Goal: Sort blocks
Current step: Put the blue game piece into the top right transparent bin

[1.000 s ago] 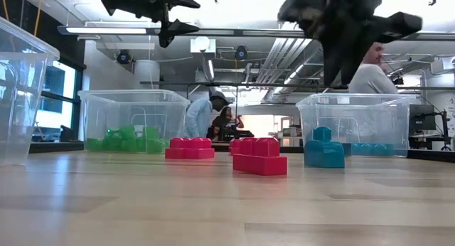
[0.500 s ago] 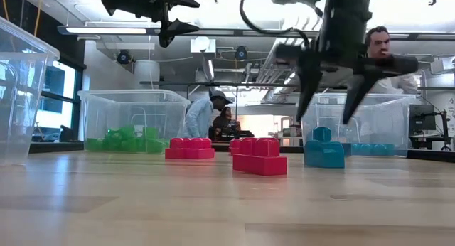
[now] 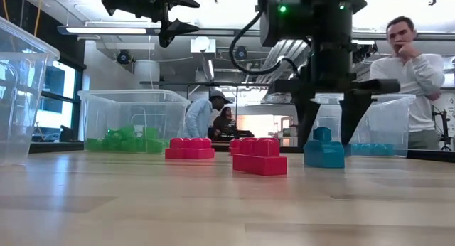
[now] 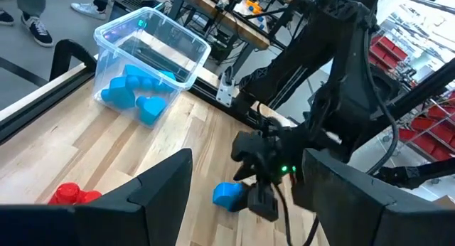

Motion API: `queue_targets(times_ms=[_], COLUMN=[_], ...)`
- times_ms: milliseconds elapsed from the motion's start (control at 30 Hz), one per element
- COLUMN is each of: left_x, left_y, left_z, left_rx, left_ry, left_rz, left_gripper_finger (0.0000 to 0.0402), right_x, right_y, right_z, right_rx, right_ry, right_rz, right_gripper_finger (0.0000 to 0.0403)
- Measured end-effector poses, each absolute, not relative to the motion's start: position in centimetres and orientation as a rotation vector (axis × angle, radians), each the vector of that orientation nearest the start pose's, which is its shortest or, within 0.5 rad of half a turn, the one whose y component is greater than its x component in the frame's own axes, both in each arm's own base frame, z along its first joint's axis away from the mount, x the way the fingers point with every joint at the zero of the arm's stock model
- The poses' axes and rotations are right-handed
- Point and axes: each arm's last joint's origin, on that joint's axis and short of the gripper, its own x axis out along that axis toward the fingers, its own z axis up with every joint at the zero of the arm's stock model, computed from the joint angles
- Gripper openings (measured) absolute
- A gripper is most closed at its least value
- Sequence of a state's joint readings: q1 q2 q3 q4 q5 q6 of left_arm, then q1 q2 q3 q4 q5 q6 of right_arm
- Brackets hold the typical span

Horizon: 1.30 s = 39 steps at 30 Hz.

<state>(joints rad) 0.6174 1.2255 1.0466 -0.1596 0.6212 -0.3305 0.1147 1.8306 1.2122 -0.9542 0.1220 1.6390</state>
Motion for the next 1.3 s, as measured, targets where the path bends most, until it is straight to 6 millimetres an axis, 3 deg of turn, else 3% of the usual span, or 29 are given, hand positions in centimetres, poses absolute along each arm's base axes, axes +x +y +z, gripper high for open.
queue_targets(times_ms=[233, 433, 500, 600, 800, 900, 1067, 1167, 1300], left_x=[22.9, 22.9, 23.0, 22.9, 22.8, 22.7, 22.7, 22.8, 22.8], left_y=[14.2, 14.1, 14.1, 14.2, 14.7, 14.7, 14.7, 14.7, 14.8], left_z=[33.7, 34.0, 34.2, 34.3, 34.6, 34.7, 34.7, 34.7, 34.9], left_rx=[-0.53, -0.521, -0.511, -0.5, -0.508, -0.511, -0.528, -0.533, -0.574], left_ry=[0.275, 0.254, 0.238, 0.222, 0.193, 0.185, 0.185, 0.182, 0.165], left_rz=[0.042, -0.014, -0.018, -0.016, -0.002, 0.002, 0.006, 0.006, 0.008], left_gripper_finger=[0.0252, 0.0252, 0.0252, 0.0252, 0.0252, 0.0252, 0.0252, 0.0252, 0.0252], right_x=[32.7, 32.6, 32.4, 31.7, 28.2, 25.7, 21.4, 19.2, 17.3], right_y=[3.2, 3.3, 3.2, 3.1, 1.7, -0.2, -5.3, -8.7, -12.8], right_z=[14.9, 15.1, 15.6, 17.7, 25.6, 29.4, 32.3, 32.4, 31.4], right_rx=[1.103, 1.11, 1.087, 1.059, 0.977, 0.984, 0.915, 0.893, 0.92], right_ry=[1.22, 1.214, 1.214, 1.231, 1.073, 0.825, 0.491, 0.4, 0.422], right_rz=[-1.215, -1.227, -1.215, -1.21, -1.226, -1.257, -1.449, -1.616, -1.735], right_gripper_finger=[0.0168, 0.0039, 0.0019, 0.0031, 0.0005, 0.0008, 0.0002, 0.0003, 0.0004])
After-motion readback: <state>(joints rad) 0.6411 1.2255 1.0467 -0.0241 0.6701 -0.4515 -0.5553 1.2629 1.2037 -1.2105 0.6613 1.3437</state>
